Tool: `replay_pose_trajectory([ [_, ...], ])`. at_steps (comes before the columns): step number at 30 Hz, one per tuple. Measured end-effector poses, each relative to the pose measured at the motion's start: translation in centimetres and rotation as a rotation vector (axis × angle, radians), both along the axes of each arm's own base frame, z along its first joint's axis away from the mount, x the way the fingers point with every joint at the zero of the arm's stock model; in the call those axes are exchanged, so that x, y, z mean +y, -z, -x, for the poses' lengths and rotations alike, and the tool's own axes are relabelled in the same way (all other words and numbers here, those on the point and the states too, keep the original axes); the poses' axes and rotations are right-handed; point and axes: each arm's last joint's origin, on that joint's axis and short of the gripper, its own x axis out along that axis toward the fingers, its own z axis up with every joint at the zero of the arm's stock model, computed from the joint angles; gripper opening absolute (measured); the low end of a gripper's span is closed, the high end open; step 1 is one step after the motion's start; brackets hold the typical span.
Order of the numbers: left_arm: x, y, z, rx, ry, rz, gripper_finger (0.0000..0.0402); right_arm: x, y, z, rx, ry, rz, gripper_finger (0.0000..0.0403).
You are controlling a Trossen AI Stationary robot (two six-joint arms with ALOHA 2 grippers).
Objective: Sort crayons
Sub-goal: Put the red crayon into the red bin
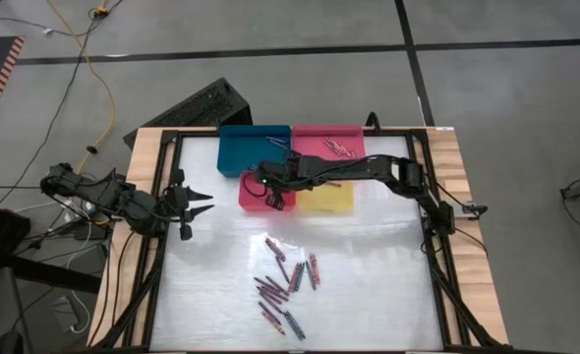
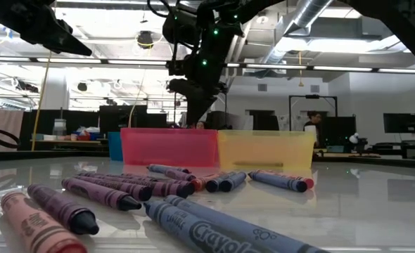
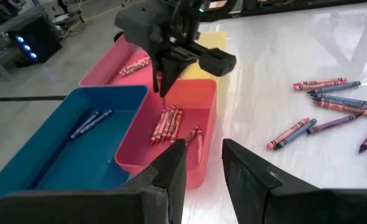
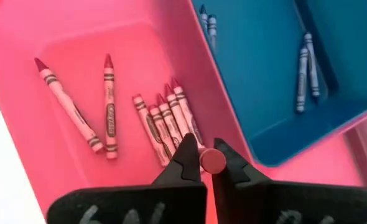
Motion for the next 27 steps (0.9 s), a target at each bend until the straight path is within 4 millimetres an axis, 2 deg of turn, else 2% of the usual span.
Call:
replay_pose_trajectory([
  [12, 0.0, 0.0, -0.1, 0.0, -0.019, -0.008, 0.0094, 0.1, 0.1, 0.1, -0.002, -0.041, -0.108, 0.0013],
  [23, 0.0, 0.0, -0.1, 0.0, -0.02, -0.009, 0.0094, -0.4, 2.0, 0.2, 0.074, -0.046, -0.193, 0.0013],
  [27, 0.0, 0.0, -0.1, 0.0, -0.021, -0.009, 0.0094, -0.4, 1.7, 0.0, 0.051, -0.048, -0.189, 0.0013],
])
